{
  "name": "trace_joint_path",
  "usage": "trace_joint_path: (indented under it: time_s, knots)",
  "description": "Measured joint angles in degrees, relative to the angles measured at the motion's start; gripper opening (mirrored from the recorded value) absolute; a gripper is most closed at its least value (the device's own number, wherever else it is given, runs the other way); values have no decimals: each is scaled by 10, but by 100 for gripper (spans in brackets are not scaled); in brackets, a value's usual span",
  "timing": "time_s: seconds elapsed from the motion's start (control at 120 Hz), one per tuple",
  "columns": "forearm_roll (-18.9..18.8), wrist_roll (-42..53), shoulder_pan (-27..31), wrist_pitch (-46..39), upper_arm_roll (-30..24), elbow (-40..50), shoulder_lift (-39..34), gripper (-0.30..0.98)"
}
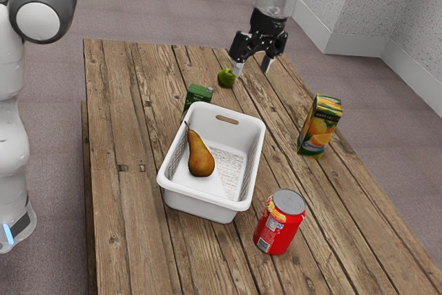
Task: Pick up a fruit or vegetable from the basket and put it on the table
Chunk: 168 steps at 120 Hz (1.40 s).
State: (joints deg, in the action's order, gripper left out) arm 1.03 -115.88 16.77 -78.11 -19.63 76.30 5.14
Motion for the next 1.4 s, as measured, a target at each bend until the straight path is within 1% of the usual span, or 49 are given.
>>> trace_joint_path:
  time_s: [0.05, 0.25, 0.308, 0.4, 0.517, 0.55, 0.625, 0.708, 0.867, 0.983, 1.083, 1.225, 1.4]
  knots:
    - [-1, -19, -1, 0, 0, 0, 0, 69]
    - [-1, -82, -36, -1, -1, 0, 0, 69]
    - [-2, -100, -49, -2, 5, 0, 21, 69]
    - [-3, -126, -32, -5, 26, 0, 59, 69]
    - [-1, -154, -29, -10, 38, 6, 72, 69]
    - [0, -161, -31, -17, 41, 29, 63, 69]
    - [2, -175, -35, -61, 43, 140, 8, 69]
    - [4, -187, -39, -122, 43, 240, -35, 69]
    - [21, -203, -54, -223, 43, 329, -63, 69]
    - [30, -213, -60, -270, 42, 353, -75, 69]
    - [34, -220, -52, -294, 43, 356, -79, 69]
    - [36, -216, -32, -313, 40, 367, -94, 69]
    - [37, -189, -45, -323, 37, 373, -98, 69]
